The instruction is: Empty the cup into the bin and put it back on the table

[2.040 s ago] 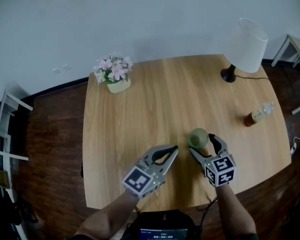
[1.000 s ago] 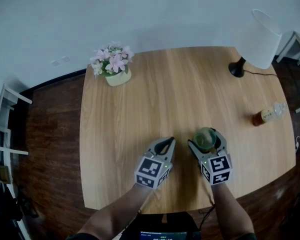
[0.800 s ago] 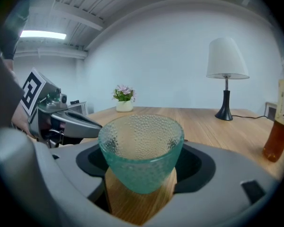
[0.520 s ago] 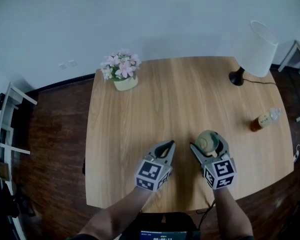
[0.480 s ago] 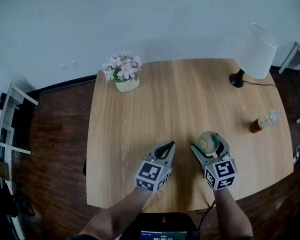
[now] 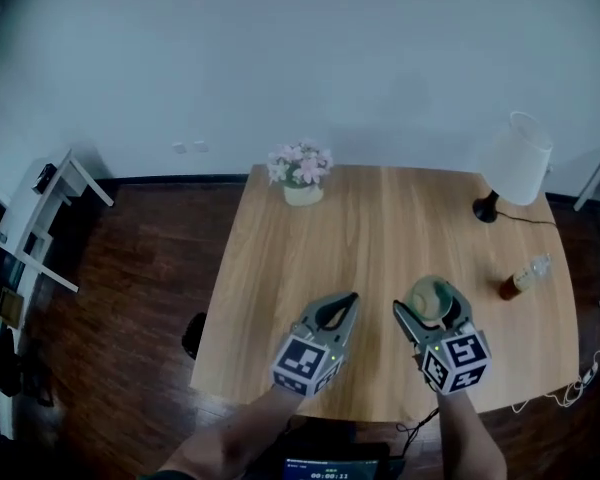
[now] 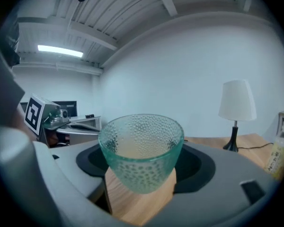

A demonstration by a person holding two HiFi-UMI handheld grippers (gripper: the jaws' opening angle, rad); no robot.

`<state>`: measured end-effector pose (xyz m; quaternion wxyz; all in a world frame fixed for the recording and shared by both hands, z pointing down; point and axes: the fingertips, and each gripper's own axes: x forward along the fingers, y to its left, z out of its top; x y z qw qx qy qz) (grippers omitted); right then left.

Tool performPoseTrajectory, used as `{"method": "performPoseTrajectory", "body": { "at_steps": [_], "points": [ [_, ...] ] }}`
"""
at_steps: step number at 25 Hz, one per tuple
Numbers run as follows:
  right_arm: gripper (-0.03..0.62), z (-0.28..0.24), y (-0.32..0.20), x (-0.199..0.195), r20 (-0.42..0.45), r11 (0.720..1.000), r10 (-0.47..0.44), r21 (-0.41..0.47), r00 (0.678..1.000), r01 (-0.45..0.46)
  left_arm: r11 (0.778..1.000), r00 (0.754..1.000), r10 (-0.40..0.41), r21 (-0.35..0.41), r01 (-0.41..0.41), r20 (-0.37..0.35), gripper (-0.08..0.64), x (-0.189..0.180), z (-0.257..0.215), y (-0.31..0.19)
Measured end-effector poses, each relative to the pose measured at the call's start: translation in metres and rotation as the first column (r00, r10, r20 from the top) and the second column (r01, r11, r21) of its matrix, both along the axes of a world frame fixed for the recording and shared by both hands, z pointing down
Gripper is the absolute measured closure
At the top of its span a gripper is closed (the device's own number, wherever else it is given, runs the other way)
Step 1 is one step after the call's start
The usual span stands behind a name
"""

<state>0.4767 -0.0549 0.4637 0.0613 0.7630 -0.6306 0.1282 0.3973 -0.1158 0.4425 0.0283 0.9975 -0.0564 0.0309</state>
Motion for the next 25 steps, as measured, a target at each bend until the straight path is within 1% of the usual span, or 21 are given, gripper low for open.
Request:
{"method": "performPoseTrajectory", "body": {
  "at_steps": [2, 4, 5, 7, 9, 11, 15, 17, 19, 21, 25],
  "points": [
    [0.202, -0.02, 0.001, -0.013, -0.02, 0.999, -0.036, 0.026, 0.999, 0.036, 0.999, 0.999, 0.004, 0.041, -0.002, -0.051, 0.568, -0.015, -0.018, 0.006],
    [0.202, -0.039, 0.0, -0.029, -0.044, 0.995, -0.081, 0.05, 0.996, 0.083, 0.993, 0.993, 0.027, 0.113, -0.015, -0.111, 0.568, -0.033, -0.041, 0.014],
    [0.202, -0.048, -0.001, -0.038, -0.057, 0.992, -0.105, 0.059, 0.993, 0.108, 0.987, 0.991, 0.047, 0.16, -0.026, -0.128, 0.568, -0.042, -0.052, 0.019],
    [0.202, -0.063, 0.0, -0.056, -0.083, 0.985, -0.148, 0.074, 0.985, 0.154, 0.965, 0.986, 0.083, 0.259, -0.044, -0.142, 0.568, -0.061, -0.071, 0.031],
    [0.202, -0.077, -0.001, -0.072, -0.105, 0.977, -0.183, 0.088, 0.978, 0.192, 0.947, 0.981, 0.085, 0.319, -0.025, -0.176, 0.568, -0.079, -0.09, 0.037],
    [0.202, -0.086, -0.002, -0.089, -0.118, 0.969, -0.219, 0.094, 0.969, 0.23, 0.941, 0.972, 0.065, 0.339, 0.016, -0.225, 0.568, -0.097, -0.108, 0.037],
    [0.202, -0.103, -0.005, -0.117, -0.148, 0.952, -0.275, 0.094, 0.95, 0.291, 0.927, 0.967, 0.032, 0.37, 0.066, -0.252, 0.568, -0.131, -0.129, 0.038],
    [0.202, -0.115, -0.009, -0.13, -0.172, 0.945, -0.292, 0.098, 0.941, 0.311, 0.925, 0.95, 0.008, 0.364, 0.112, -0.312, 0.568, -0.154, -0.146, 0.033],
    [0.202, -0.125, -0.016, -0.146, -0.189, 0.939, -0.305, 0.105, 0.933, 0.328, 0.913, 0.931, -0.028, 0.369, 0.172, -0.364, 0.568, -0.178, -0.159, 0.024],
    [0.202, -0.132, -0.025, -0.16, -0.199, 0.934, -0.314, 0.11, 0.928, 0.34, 0.9, 0.922, -0.057, 0.379, 0.214, -0.384, 0.568, -0.198, -0.165, 0.015],
    [0.202, -0.146, -0.049, -0.199, -0.228, 0.923, -0.338, 0.108, 0.913, 0.369, 0.884, 0.901, -0.066, 0.394, 0.253, -0.43, 0.568, -0.244, -0.181, 0.0]
  ]
}}
